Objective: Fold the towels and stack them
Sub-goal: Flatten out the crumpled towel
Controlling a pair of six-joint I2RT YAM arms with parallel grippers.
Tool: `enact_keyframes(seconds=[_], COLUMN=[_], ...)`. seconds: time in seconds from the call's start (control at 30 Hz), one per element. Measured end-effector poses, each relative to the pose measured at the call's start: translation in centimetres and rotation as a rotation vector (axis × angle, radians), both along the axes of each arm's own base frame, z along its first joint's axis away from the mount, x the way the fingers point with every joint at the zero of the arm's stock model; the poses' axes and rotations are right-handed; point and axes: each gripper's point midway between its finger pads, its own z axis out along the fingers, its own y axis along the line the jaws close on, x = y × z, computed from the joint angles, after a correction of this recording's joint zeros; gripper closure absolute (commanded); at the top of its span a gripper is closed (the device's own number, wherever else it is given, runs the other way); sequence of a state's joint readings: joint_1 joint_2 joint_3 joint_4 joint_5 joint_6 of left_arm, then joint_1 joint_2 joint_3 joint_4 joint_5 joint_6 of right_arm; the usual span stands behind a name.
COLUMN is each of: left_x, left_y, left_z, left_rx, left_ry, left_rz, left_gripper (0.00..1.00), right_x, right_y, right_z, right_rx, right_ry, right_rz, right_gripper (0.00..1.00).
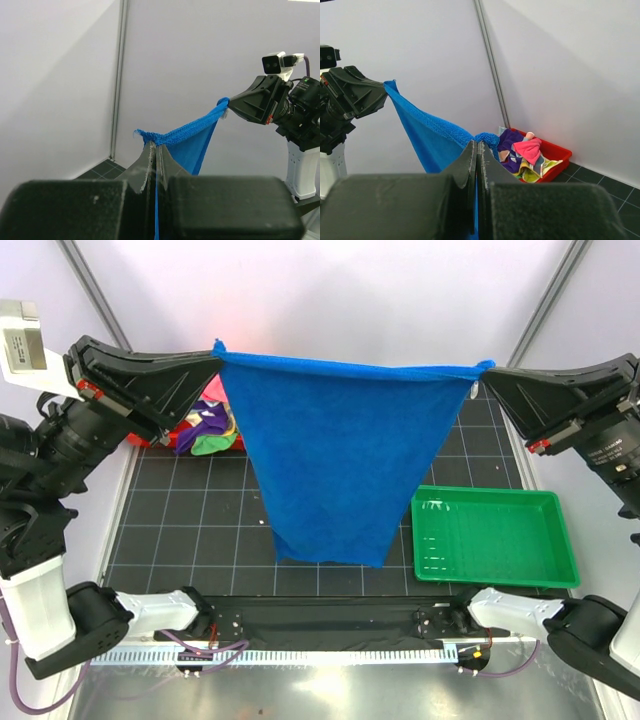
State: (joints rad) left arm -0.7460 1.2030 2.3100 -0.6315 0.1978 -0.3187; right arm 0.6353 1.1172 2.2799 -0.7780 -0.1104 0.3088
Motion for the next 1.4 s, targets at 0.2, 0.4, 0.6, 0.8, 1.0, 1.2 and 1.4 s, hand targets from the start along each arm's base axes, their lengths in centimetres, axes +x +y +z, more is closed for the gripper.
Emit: enact_keyframes(seconds=[0.2,0.4,0.6,0.8,1.0,1.2,1.4], left_x=[-0.4,2.2,8.1,19.5,30.2,37.6,42.3], left_y=[0.1,-0.4,-1.6,-2.3,-3.7,-2.0,-2.1], left_z=[0.1,-1.2,-2.8,-7.7,-18.2,-23.9,-28.9], left_rx=[-0.010,0.010,0.038,0.078,0.155,0.132,0.130], left_ry=[0.001,0.042,0.085,0.199,0.420,0.515,0.572], left_rz=[-0.014,0.064,0.213,0.342,0.361,0.389,0.377], left_gripper=[1.00,1.00,1.00,1.00,1.00,1.00,1.00], right_x=[-0.5,2.1,8.2,17.7,28.6,38.0,43.7], right_y=[0.0,0.5,2.2,4.7,3.4,-0.1,0.1], right_z=[0.2,-1.5,-4.1,-8.5,-16.6,-25.5,-32.7], right_rx=[0.008,-0.027,-0.103,-0.221,-0.302,-0.285,-0.285], right_ry=[-0.014,0.028,0.090,0.176,0.344,0.524,0.639], right_rz=[0.016,-0.050,-0.178,-0.309,-0.409,-0.459,-0.436], right_gripper=[0.99,0.99,0.99,0.99,0.99,0.99,0.99])
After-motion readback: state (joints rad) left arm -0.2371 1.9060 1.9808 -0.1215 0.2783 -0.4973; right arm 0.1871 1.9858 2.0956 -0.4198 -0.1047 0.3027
